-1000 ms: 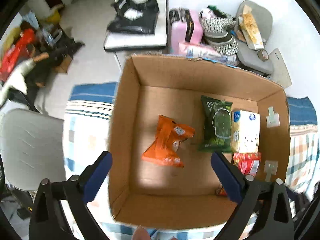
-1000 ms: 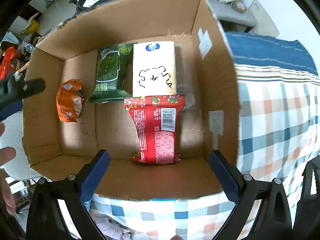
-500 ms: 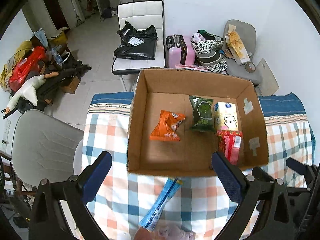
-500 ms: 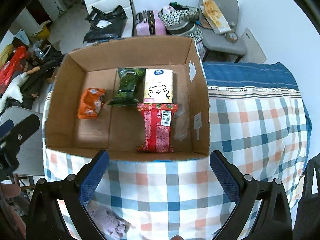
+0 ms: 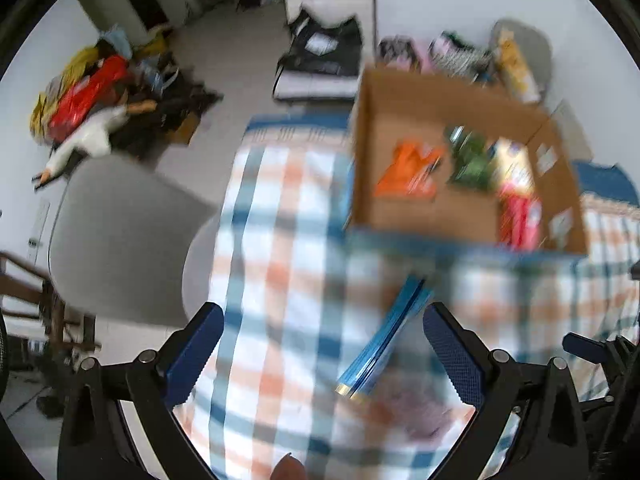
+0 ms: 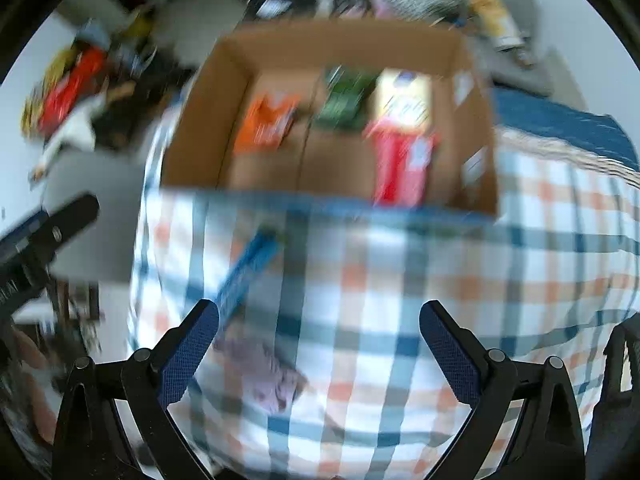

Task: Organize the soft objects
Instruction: 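Grasp the blue tube snack with the left tool while the right tool grasps the lilac sock, then place the blue tube and the lilac sock into the box, opening both tools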

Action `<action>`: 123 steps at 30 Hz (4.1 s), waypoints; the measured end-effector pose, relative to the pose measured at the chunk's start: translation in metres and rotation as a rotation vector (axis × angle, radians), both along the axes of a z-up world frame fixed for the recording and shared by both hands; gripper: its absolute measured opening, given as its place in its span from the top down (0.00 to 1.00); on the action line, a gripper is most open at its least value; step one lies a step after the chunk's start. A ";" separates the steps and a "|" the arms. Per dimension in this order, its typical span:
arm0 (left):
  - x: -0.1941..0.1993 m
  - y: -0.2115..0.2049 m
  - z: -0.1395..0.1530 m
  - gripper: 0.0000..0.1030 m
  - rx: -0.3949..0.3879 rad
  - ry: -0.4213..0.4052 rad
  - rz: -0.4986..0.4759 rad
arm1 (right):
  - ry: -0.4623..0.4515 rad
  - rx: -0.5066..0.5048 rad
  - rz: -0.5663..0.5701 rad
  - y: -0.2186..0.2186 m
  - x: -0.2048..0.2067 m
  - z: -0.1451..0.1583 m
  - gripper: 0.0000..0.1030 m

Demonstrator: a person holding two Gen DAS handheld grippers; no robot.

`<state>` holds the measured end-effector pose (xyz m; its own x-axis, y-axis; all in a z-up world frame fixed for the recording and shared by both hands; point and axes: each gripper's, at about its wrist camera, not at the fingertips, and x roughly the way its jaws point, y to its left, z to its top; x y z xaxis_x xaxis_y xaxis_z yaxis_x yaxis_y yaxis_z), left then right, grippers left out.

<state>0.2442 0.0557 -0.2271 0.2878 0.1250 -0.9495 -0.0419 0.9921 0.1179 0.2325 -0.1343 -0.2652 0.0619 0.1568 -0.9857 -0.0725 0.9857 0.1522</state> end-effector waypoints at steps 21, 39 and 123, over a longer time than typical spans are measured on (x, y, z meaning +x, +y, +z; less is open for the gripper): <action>0.003 -0.031 -0.133 0.01 0.017 0.269 -0.108 | 0.281 -0.016 -0.180 -0.032 -0.047 -0.124 0.60; -0.006 -0.047 -0.165 0.75 -0.111 0.425 0.008 | 0.373 0.111 -0.296 -0.102 -0.045 -0.153 0.59; 0.177 -0.082 -0.064 0.26 -0.188 0.204 -0.075 | 0.105 0.083 -0.227 -0.054 0.160 -0.082 0.21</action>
<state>0.4216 -0.0267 -0.2915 0.0903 -0.0728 -0.9933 0.0379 0.9969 -0.0696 0.3922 -0.1885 -0.3468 0.0026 0.2312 -0.9729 0.1694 0.9587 0.2283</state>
